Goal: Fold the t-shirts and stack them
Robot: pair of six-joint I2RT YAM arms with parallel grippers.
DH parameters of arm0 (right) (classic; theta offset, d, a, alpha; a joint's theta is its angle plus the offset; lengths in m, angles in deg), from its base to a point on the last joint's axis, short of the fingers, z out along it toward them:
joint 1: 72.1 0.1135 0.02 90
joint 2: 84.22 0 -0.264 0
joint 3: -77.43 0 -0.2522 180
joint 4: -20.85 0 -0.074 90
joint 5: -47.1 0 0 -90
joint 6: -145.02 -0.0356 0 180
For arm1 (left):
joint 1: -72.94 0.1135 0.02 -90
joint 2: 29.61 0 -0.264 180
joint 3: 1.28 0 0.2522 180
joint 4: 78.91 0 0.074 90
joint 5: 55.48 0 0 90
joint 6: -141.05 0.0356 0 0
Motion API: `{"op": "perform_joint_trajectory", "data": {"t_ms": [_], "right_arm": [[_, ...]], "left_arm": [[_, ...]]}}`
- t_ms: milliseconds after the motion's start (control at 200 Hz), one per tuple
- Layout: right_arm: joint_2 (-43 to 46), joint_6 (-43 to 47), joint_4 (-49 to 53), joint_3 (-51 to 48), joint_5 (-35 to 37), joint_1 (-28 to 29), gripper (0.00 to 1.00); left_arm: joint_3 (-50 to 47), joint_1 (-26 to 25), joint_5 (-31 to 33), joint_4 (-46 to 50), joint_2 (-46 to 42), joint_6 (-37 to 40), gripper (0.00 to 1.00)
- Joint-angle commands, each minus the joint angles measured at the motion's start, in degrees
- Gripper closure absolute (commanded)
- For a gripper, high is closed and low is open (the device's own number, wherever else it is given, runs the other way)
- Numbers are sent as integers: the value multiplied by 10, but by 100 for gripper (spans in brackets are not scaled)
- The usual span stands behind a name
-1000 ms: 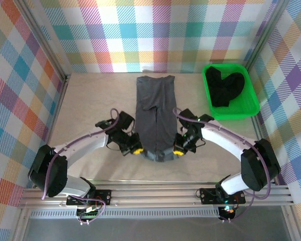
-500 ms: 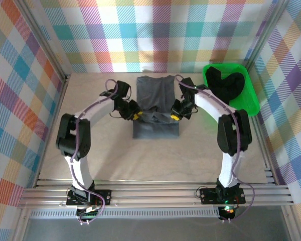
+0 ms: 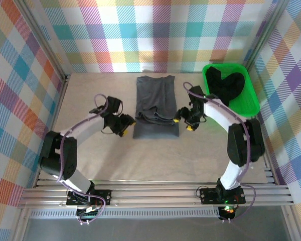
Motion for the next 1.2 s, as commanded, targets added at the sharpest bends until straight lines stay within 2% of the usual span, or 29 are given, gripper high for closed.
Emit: {"op": "perform_joint_trajectory", "data": {"t_ms": [0,160,300,425,580,690,725,845,1010,1200], "right_arm": [[24,-25,-55,-68,-30,20,39],[-5,-67,-125,-109,-67,28,42],[-56,-86,-140,-90,-70,28,44],[-87,-87,-143,-57,-66,27,49],[-114,-86,-141,-28,-66,27,65],[-112,-80,-136,-12,-60,27,83],[-111,-76,-131,-5,-62,27,90],[-94,-60,-98,30,-54,26,100],[-85,-24,-21,137,-38,15,100],[-137,5,76,344,-46,-12,100]], "left_arm": [[-64,-17,-18,-82,4,-90,45],[-56,-22,-26,-148,57,-127,44],[-47,-28,-23,-168,99,-138,44],[-36,-30,-28,-200,134,-147,49],[6,-30,-21,-218,178,-147,63],[41,-30,-10,-218,191,-144,74],[51,-30,-7,-216,192,-143,79],[78,-23,17,-185,166,-129,99],[118,6,26,-149,109,-128,100],[221,42,1,-119,96,-121,100]]}}
